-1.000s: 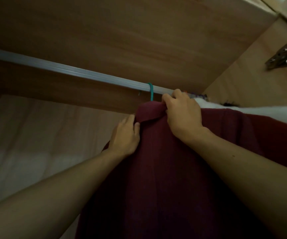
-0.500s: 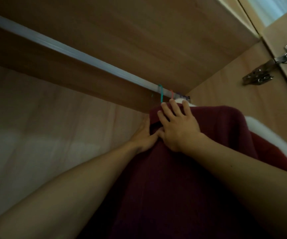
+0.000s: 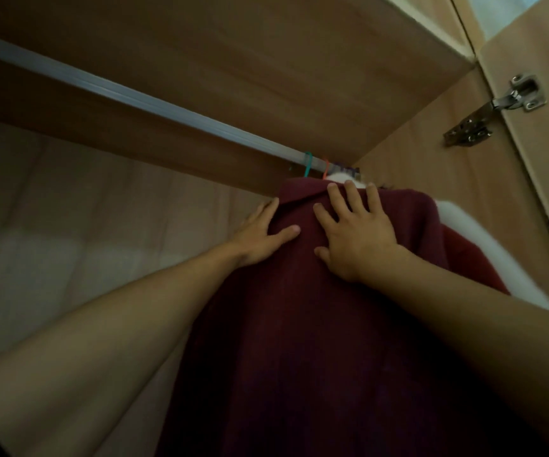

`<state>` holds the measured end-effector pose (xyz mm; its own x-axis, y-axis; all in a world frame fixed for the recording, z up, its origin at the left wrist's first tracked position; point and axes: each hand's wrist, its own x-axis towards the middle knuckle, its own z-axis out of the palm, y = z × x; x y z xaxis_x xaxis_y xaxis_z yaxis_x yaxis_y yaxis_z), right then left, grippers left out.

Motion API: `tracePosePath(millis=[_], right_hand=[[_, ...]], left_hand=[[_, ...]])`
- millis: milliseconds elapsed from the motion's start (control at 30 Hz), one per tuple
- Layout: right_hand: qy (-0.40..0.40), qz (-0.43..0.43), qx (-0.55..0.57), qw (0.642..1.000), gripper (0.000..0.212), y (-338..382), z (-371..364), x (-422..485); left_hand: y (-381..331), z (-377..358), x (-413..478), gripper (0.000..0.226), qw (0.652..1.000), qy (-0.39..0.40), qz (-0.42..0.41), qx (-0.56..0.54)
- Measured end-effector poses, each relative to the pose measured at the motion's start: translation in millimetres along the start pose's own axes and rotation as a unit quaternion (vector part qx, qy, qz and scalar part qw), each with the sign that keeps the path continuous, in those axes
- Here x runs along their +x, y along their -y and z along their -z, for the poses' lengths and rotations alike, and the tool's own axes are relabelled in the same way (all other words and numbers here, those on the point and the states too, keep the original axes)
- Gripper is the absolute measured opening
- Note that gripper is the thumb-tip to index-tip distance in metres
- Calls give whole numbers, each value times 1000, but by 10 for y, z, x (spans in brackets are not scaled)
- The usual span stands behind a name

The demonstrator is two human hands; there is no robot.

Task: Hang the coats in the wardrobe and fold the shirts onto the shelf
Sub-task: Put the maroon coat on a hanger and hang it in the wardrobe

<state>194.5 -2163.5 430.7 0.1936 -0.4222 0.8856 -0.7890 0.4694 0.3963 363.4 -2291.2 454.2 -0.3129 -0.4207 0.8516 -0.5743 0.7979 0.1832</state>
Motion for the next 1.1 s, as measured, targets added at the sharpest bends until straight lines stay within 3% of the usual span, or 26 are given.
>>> tracePosePath(millis=[233,533,800,1100], right_hand=[[11,-8,-8,1000,82,-10,299,-349],[56,24,22,998,81,343,351,-612],[56,16,104,993,77,676,478,-960],[108,43,113,987,76,819,503,-1678]], left_hand=[[-30,512,-642,94,990,7,-35,134],[369,641,-1503,98,974,56,0,220],[434,554,-2183,88,986,29,6,163],[207,276,-2864,85,989,43,12,139]])
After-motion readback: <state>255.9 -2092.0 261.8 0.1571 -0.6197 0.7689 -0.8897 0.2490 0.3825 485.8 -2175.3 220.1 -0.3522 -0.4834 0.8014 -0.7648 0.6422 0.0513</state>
